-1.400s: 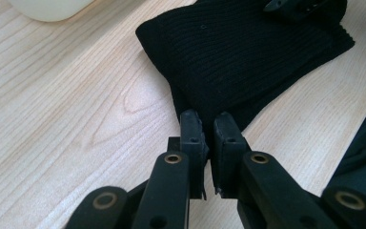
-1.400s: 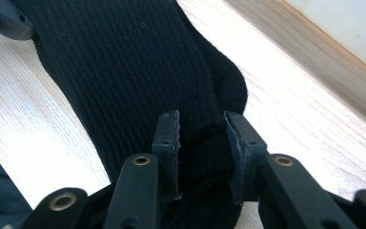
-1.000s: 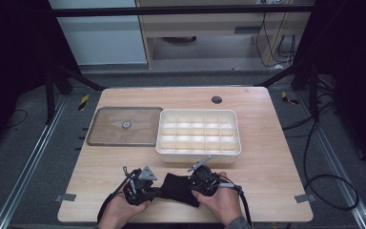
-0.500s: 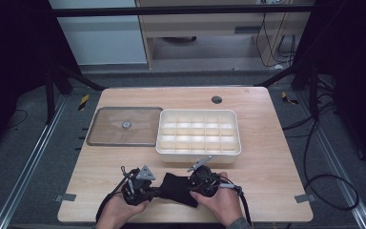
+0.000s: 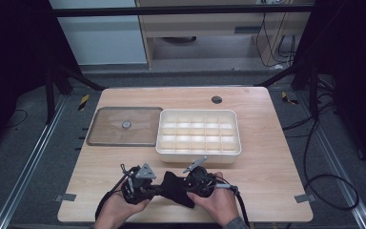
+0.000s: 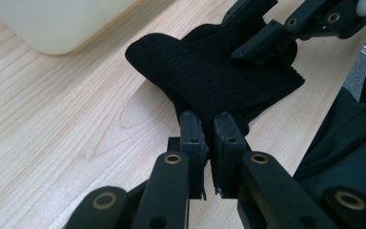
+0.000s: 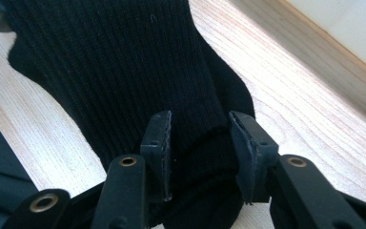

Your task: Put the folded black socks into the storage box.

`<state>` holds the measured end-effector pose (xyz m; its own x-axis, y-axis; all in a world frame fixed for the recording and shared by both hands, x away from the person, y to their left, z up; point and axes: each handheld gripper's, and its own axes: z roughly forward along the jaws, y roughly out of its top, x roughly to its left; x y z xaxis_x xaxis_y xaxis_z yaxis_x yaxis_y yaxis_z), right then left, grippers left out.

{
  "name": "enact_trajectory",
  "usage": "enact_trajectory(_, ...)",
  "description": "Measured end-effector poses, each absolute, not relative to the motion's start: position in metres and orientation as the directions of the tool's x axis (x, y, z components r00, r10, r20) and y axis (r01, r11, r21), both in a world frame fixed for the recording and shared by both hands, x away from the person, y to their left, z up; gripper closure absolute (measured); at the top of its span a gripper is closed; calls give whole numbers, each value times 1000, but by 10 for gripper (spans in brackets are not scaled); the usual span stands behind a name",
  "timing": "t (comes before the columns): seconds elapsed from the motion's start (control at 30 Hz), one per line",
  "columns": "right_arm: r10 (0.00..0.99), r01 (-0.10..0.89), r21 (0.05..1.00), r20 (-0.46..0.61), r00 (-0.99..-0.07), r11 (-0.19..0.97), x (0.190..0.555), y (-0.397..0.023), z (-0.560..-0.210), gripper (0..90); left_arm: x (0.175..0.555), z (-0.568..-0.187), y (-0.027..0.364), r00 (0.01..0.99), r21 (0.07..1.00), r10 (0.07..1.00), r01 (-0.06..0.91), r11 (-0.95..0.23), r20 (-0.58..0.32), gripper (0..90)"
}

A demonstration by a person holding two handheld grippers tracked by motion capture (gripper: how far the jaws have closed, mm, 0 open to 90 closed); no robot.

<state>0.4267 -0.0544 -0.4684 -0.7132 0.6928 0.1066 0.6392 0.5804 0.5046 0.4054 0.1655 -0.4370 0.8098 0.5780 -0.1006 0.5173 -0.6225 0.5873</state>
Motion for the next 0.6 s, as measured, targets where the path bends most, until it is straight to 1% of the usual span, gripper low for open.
enact_trajectory(0.13,694,640,503,105,-712,580,426,-53,-469,645,405,-436,165,813,589,573,514,-623,-104,844)
enact_trajectory(0.2,693,640,502,107,-713,581,427,-52,-469,641,405,-437,166,811,590,576,515,-622,-101,844)
enact_trajectory(0.3,690,637,501,102,-716,587,427,-52,-468,604,406,-439,169,808,584,582,519,-624,-96,844)
enact_trajectory(0.37,695,637,505,99,-713,582,427,-54,-466,561,407,-439,171,807,579,583,519,-629,-91,844)
enact_trajectory(0.43,699,638,510,97,-709,577,425,-57,-464,542,407,-440,173,806,577,584,521,-628,-93,844)
enact_trajectory(0.53,704,648,510,111,-702,566,423,-59,-465,565,408,-440,176,810,576,578,520,-630,-100,843)
enact_trajectory(0.6,701,651,507,121,-703,565,424,-58,-468,596,409,-439,176,814,582,570,516,-628,-107,841)
